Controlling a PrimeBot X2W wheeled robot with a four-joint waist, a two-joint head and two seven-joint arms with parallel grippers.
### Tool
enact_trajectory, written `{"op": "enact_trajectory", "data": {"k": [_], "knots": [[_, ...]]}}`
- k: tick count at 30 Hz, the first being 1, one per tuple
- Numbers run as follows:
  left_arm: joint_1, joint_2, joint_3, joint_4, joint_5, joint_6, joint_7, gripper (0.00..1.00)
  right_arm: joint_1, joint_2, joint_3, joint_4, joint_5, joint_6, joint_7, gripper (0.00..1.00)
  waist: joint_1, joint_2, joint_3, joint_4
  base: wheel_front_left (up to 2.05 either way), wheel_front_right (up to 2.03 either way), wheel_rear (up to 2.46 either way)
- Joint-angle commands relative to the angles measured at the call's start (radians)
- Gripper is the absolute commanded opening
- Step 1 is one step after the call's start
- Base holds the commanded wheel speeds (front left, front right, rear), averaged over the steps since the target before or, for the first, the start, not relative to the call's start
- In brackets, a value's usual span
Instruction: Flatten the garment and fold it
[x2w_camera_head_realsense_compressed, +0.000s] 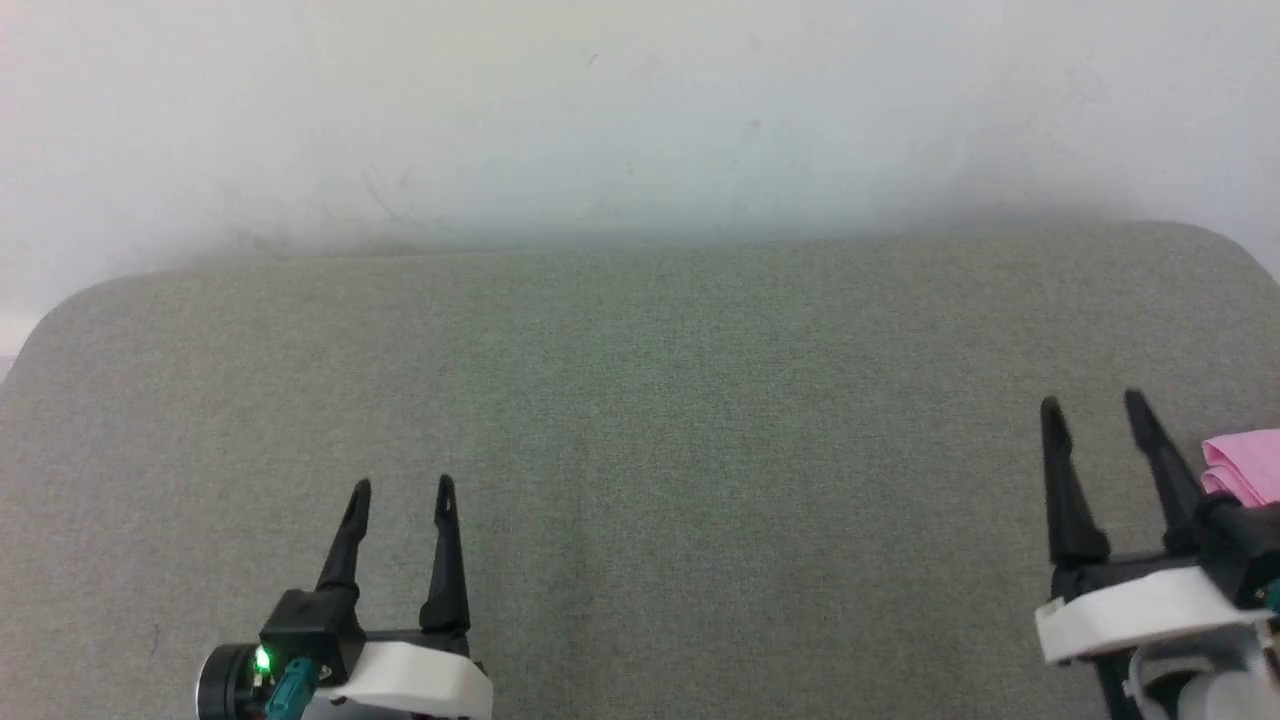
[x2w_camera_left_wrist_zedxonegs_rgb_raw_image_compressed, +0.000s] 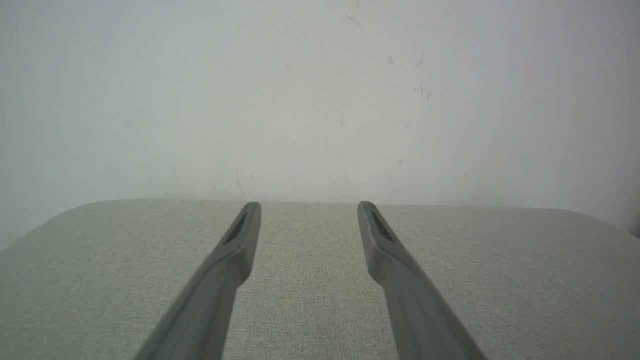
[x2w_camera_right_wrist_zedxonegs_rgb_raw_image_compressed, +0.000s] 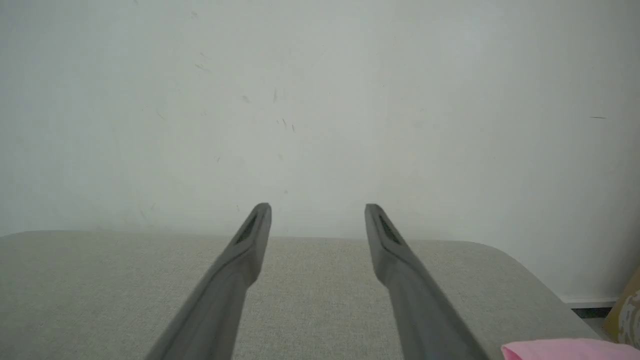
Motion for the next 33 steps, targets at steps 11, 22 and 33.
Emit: {"op": "enact_trajectory", "data": {"k": [11, 22, 33], "knots": [[0.018, -0.003, -0.002, 0.066, -0.006, 0.027, -0.005, 1.00, 0.069, 0.032, 0.056, 0.080, -0.041, -0.002, -0.047, 1.00, 0.0000, 0.0000, -0.004, 0.020, 0.00, 0.00, 0.00], [0.010, -0.003, -0.002, 0.061, 0.014, 0.026, -0.005, 1.00, 0.057, 0.035, 0.063, 0.094, -0.030, -0.002, -0.060, 1.00, 0.0000, 0.0000, -0.001, 0.019, 0.00, 0.00, 0.00], [0.005, -0.003, -0.006, 0.056, 0.007, 0.023, -0.005, 1.00, 0.055, 0.035, 0.064, 0.091, -0.021, -0.002, -0.065, 1.00, 0.0000, 0.0000, 0.006, 0.021, 0.00, 0.00, 0.00]]}}
